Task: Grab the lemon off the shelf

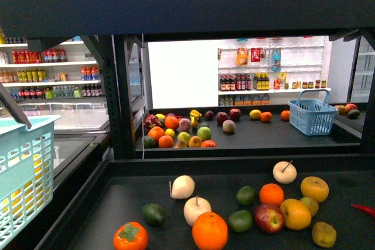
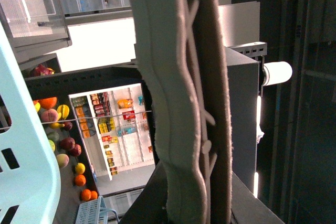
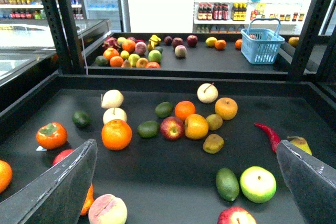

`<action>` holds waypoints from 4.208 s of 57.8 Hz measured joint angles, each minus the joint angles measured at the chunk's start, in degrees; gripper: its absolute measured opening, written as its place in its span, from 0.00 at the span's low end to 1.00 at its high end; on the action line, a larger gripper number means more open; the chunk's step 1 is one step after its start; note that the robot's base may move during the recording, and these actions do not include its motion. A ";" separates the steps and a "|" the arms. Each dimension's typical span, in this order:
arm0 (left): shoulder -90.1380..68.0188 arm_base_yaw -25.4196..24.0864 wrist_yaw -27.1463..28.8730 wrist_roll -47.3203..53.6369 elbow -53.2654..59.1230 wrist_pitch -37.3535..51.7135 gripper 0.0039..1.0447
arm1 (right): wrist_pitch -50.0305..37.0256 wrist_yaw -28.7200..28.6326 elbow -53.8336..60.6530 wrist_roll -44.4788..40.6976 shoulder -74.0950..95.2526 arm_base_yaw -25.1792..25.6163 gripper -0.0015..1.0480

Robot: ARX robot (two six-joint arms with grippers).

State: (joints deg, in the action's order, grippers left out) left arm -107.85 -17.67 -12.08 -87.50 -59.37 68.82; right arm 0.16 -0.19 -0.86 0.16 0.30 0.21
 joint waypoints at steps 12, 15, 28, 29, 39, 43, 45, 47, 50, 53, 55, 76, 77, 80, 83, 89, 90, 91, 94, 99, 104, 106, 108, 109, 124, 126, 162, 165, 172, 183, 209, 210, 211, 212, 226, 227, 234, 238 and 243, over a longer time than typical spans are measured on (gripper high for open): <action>-3.04 -2.45 -3.10 -0.90 -2.19 3.39 0.08 | 0.00 0.00 0.00 0.00 0.00 0.00 0.98; -3.61 -2.91 -3.91 -1.09 -2.38 4.52 0.08 | 0.00 0.00 0.00 0.00 0.00 0.00 0.98; -6.95 -4.66 -6.91 -1.84 -4.07 7.04 0.08 | 0.00 0.00 0.00 0.00 0.00 0.00 0.98; -7.15 -4.74 -6.99 -1.90 -4.13 7.13 0.08 | 0.00 0.00 0.00 0.00 0.00 0.00 0.98; -10.78 -6.54 -8.07 -2.75 -5.33 10.12 0.08 | 0.00 0.00 0.00 0.00 0.00 0.00 0.98; -11.65 -6.73 -8.09 -2.82 -5.31 10.43 0.08 | 0.00 0.00 0.00 0.00 0.00 0.00 0.98; -12.00 -6.75 -8.09 -2.84 -5.31 10.43 0.08 | 0.00 0.00 0.00 0.00 0.00 0.00 0.98; -12.39 -6.75 -8.11 -2.95 -5.27 10.43 0.08 | 0.00 0.00 0.00 0.00 0.00 0.00 0.98; -12.92 -6.78 -8.13 -3.10 -5.16 10.45 0.08 | 0.00 0.00 0.00 0.00 0.00 0.00 0.98; -13.22 -6.78 -8.04 -3.48 -5.16 10.64 0.08 | 0.00 0.00 0.00 0.00 0.00 0.00 0.98; -13.31 -6.82 -8.09 -3.54 -5.16 10.67 0.08 | 0.00 0.00 0.00 0.00 0.00 0.00 0.98; -13.62 -7.43 -9.68 -2.29 -4.98 10.97 0.61 | 0.00 0.00 0.00 0.00 0.00 0.00 0.98; -13.44 -7.54 -10.19 -1.99 -4.96 10.97 0.65 | 0.00 0.00 0.00 0.00 0.00 0.00 0.98; -12.87 -7.87 -10.36 -1.42 -4.87 10.95 0.73 | 0.00 0.00 0.00 0.00 0.00 0.00 0.98; -12.02 -8.20 -10.45 -1.03 -4.70 10.73 0.81 | 0.00 0.00 0.00 0.00 0.00 0.00 0.98; -9.68 -8.72 -10.45 -0.22 -3.61 10.05 0.93 | 0.00 0.00 0.00 0.00 0.00 0.00 0.98; -9.29 -8.74 -10.45 -0.20 -3.30 9.92 0.92 | 0.00 0.00 0.00 0.00 0.00 0.00 0.98; -8.83 -8.72 -10.47 -0.17 -2.89 9.90 0.92 | 0.00 0.00 0.00 0.00 0.00 0.00 0.98; -7.82 -8.61 -10.62 0.00 -1.90 9.53 0.93 | 0.00 0.00 0.00 0.00 0.00 0.00 0.98; -6.05 -8.46 -10.64 0.76 -0.35 7.30 0.93 | 0.00 0.00 0.00 0.00 0.00 0.00 0.98; -4.26 -8.57 -10.86 1.27 1.16 5.29 0.93 | 0.00 0.00 0.00 0.00 0.00 0.00 0.98; -3.34 -8.66 -11.32 1.64 1.90 4.50 0.93 | 0.00 0.00 0.00 0.00 0.00 0.00 0.98; -2.58 -8.79 -11.56 2.03 2.45 3.72 0.93 | 0.00 0.00 0.00 0.00 0.00 0.00 0.98; -2.10 -8.87 -11.56 2.25 2.78 3.17 0.93 | 0.00 0.00 0.00 0.00 0.00 0.00 0.98; 6.32 -10.71 -12.35 5.53 9.09 -4.59 0.93 | 0.00 0.00 0.00 -0.02 0.00 0.00 0.98; 8.50 -10.80 -12.35 6.58 9.92 -7.50 0.93 | 0.00 0.00 0.00 0.00 0.00 0.00 0.98; 78.44 16.85 10.62 79.54 32.20 -68.08 0.69 | 0.00 0.00 0.00 0.00 0.00 0.00 0.98; 85.11 17.40 11.26 82.09 35.95 -71.78 0.60 | 0.00 0.04 0.00 0.00 0.00 0.00 0.98; 96.41 17.57 12.07 85.40 44.17 -72.52 0.38 | 0.00 -0.02 0.00 -0.02 -0.02 0.00 0.98; 100.52 17.57 12.07 86.71 50.38 -70.86 0.02 | 0.00 0.02 0.00 0.00 -0.02 0.00 0.98; 104.39 17.57 12.09 86.86 55.52 -69.53 0.02 | 0.00 0.00 0.00 0.00 -0.02 0.00 0.98; 104.50 17.57 12.07 86.84 55.65 -69.53 0.02 | 0.00 0.00 0.00 0.00 -0.02 0.00 0.98; 104.59 17.57 12.07 86.86 55.78 -69.53 0.02 | 0.00 0.00 0.00 0.00 -0.02 0.00 0.98; 104.65 17.57 12.07 86.86 55.89 -69.53 0.02 | 0.00 0.00 0.00 0.00 -0.02 0.00 0.98; 107.45 17.57 12.00 86.88 58.62 -69.13 0.02 | 0.00 0.02 0.00 0.00 -0.02 0.00 0.98; 107.49 17.57 12.04 86.86 58.62 -69.13 0.02 | 0.00 0.02 0.00 0.00 -0.02 0.00 0.98; 107.56 17.57 12.04 86.88 58.62 -69.13 0.09 | 0.00 0.00 0.00 0.00 -0.02 0.00 0.98; 107.56 17.57 12.04 86.88 58.62 -69.13 0.22 | 0.00 0.00 0.00 0.00 -0.02 0.00 0.98; 107.56 17.57 12.04 86.86 58.62 -69.13 0.37 | 0.00 0.00 0.00 0.00 -0.02 0.00 0.98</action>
State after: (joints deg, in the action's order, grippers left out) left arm -0.30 -0.10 -0.03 -0.64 -0.75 -0.32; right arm 0.16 -0.19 -0.86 0.16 0.27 0.21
